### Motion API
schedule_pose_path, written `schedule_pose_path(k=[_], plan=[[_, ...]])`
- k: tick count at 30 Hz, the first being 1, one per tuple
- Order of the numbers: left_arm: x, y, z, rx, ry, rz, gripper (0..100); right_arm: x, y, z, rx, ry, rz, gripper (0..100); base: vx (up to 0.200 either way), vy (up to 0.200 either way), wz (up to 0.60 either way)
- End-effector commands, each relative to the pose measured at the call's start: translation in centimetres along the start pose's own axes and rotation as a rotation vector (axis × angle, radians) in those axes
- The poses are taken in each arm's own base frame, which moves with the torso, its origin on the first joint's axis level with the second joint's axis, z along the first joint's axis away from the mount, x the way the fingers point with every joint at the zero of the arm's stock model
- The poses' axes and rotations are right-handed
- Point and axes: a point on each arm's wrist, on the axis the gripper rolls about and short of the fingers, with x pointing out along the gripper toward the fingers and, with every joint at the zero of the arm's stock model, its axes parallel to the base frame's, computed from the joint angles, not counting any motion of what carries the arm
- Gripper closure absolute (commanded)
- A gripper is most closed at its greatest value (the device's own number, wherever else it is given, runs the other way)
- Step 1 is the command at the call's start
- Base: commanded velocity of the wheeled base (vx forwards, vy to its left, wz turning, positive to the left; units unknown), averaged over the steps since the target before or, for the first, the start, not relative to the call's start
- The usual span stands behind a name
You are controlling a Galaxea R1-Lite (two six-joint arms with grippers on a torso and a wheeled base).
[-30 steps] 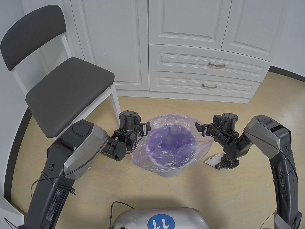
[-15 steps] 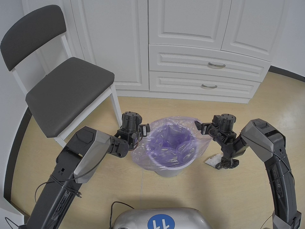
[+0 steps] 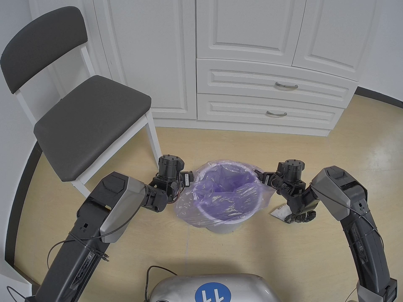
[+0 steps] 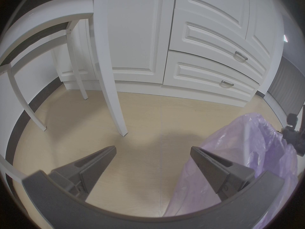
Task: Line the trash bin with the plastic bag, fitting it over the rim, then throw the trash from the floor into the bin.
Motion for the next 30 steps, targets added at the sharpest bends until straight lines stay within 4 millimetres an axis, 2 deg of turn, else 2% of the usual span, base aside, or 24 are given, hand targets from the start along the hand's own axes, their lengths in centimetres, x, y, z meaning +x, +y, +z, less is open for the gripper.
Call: schedule_pose_path(k=[1,7,8,9,10,12,13,16,17,22,26,28,29,30], plan=[[0.0,0.1,-0.1,-0.001,0.004,0.003,0,0.2,-0.3,-1.1,0.010,0.023,-0.007,0,0.000,0.000,0.00],[-0.5,0.0,1.6,-0.008,-0.022,-0.001,0,-0.3,0.5,0.8,0.065,-0.010,0.009,0,0.000,0.000,0.00],[-1.2,-0.2,3.5,-0.014,-0.047,-0.006,0,-1.2,1.0,2.4,0.069,-0.039,0.025,0,0.000,0.000,0.00],[-1.2,-0.2,3.5,-0.014,-0.047,-0.006,0,-1.2,1.0,2.4,0.069,-0.039,0.025,0,0.000,0.000,0.00],[-2.3,-0.3,5.3,-0.018,-0.060,-0.009,0,-2.6,1.7,4.2,0.063,-0.065,0.044,0,0.000,0.000,0.00],[-2.9,-0.2,5.9,-0.017,-0.060,-0.009,0,-3.3,2.0,4.9,0.058,-0.070,0.050,0,0.000,0.000,0.00],[-4.5,-0.1,7.2,-0.014,-0.057,-0.014,0,-4.8,2.5,6.5,0.047,-0.070,0.065,0,0.000,0.000,0.00],[-6.3,-0.1,7.9,-0.006,-0.040,-0.024,0,-6.5,3.0,7.7,0.025,-0.052,0.080,0,0.000,0.000,0.00],[-7.5,-0.2,8.1,0.004,-0.020,-0.032,0,-7.6,3.3,8.1,-0.005,-0.036,0.090,0,0.000,0.000,0.00],[-10.7,-0.2,7.2,0.035,0.073,-0.096,0,-11.1,4.0,7.7,-0.181,0.036,0.108,0,0.000,0.000,0.00],[-12.4,0.2,5.7,0.071,0.156,-0.148,0,-11.6,3.8,6.1,-0.254,0.094,0.110,0,0.000,0.000,0.00],[-12.5,0.2,5.2,0.082,0.165,-0.156,0,-11.5,3.5,5.5,-0.270,0.111,0.113,0,0.000,0.000,0.00],[-12.6,0.3,4.5,0.088,0.158,-0.162,0,-11.1,3.4,4.3,-0.279,0.147,0.122,0,0.000,0.000,0.00],[-12.6,0.3,4.5,0.088,0.158,-0.162,0,-11.1,3.4,4.3,-0.279,0.147,0.122,0,0.000,0.000,0.00]])
